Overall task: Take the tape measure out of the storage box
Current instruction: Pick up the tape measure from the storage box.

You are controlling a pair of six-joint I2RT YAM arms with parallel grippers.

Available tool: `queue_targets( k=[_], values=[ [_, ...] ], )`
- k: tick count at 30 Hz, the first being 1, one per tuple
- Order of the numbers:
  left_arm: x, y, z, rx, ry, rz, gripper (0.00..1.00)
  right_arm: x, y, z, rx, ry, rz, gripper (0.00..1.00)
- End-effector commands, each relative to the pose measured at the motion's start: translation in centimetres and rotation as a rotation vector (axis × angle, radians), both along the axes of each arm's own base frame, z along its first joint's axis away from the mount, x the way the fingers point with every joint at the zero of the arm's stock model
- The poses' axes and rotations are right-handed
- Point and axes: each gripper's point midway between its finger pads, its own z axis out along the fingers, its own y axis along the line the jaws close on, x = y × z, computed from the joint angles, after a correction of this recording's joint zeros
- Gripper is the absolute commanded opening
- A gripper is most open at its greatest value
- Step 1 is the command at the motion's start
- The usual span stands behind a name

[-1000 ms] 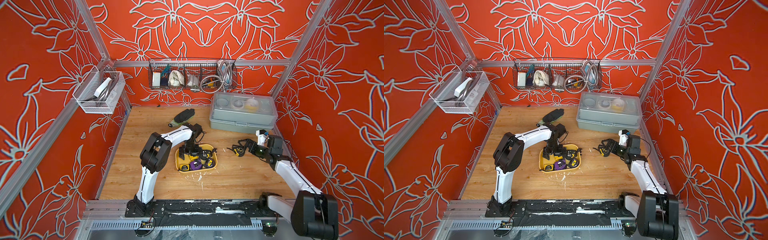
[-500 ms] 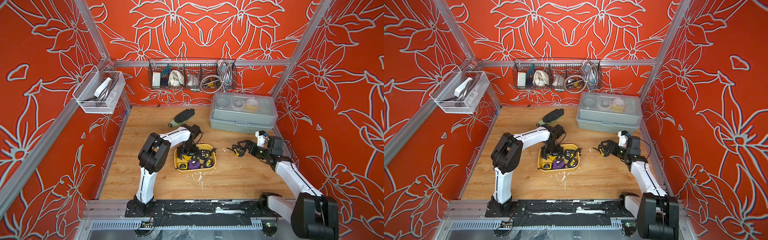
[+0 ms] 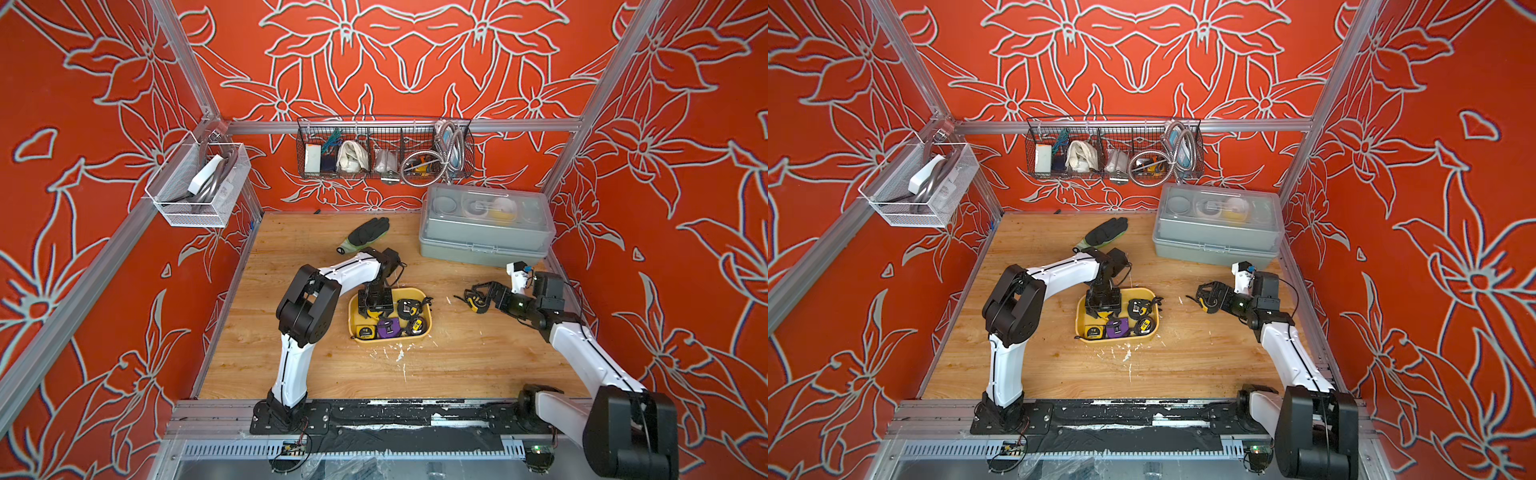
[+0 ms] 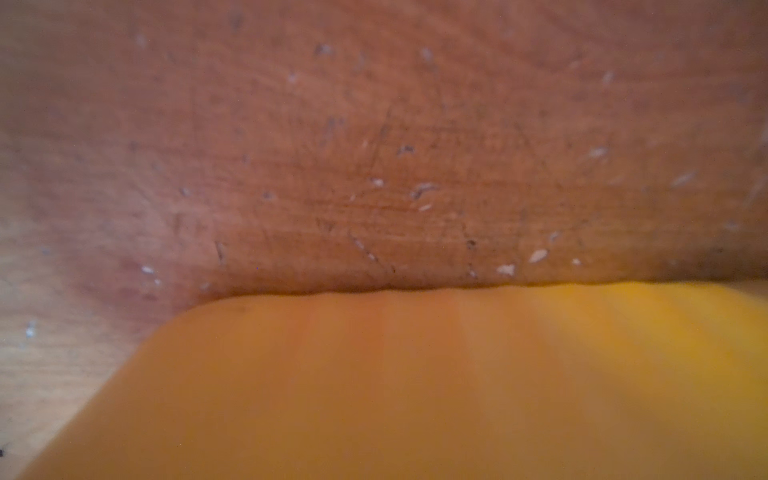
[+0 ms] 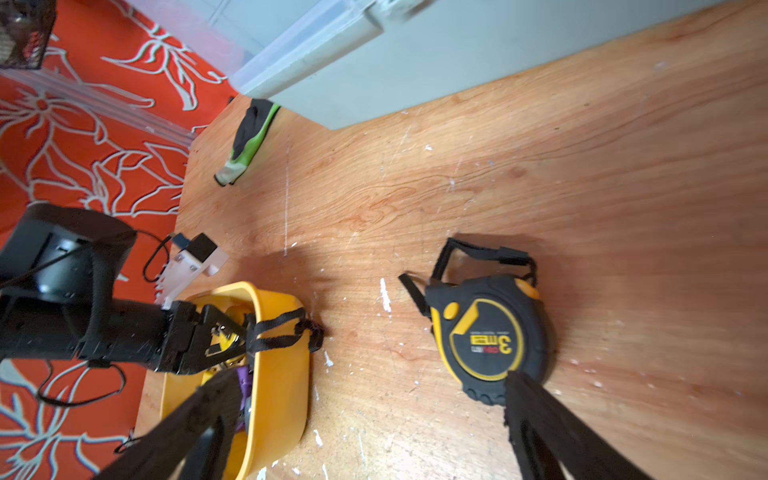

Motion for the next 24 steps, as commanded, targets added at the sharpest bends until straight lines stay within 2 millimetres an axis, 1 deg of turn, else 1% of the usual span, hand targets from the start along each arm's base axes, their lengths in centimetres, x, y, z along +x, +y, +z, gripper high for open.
queue_targets(
  k=[1,3,6,7,8,11,13,16,19,21,24],
  values=[
    [-0.1,0.4,-1.1,-0.005,-0.008,-0.024,0.55,-1.0,2.2,0.8,0.049,-0.044,0.125,1.00],
    [0.0,0.3,0.1,-0.019,-0.026,-0.038,0.52,-1.8,3.6,1.1,0.072,-0.060,0.186,1.00],
    [0.0,0.1,2.4,-0.047,-0.057,-0.050,0.49,-3.3,6.3,1.5,0.074,-0.104,0.282,1.00],
    [0.1,0.0,3.3,-0.059,-0.072,-0.050,0.49,-3.9,7.4,1.7,0.067,-0.131,0.324,1.00],
    [0.1,-0.2,4.1,-0.075,-0.086,-0.051,0.48,-4.6,8.5,1.8,0.056,-0.151,0.360,1.00],
    [0.0,-0.6,6.0,-0.112,-0.097,-0.049,0.47,-5.8,10.8,1.7,0.067,-0.189,0.427,1.00],
    [-0.3,-1.0,7.0,-0.138,-0.095,-0.044,0.47,-6.3,11.9,2.1,0.084,-0.237,0.468,1.00],
    [-0.5,-1.4,8.6,-0.176,-0.101,-0.027,0.47,-6.8,13.5,3.0,0.061,-0.335,0.514,1.00],
    [-0.6,-2.1,10.2,-0.226,-0.107,-0.011,0.47,-6.8,15.1,3.3,0.048,-0.386,0.558,1.00],
    [-0.7,-2.4,11.0,-0.247,-0.108,-0.005,0.47,-6.4,16.3,3.2,0.051,-0.386,0.579,1.00],
    [-0.9,-2.4,11.9,-0.256,-0.120,0.003,0.47,-6.4,19.1,3.6,0.073,-0.409,0.622,1.00]
  ],
)
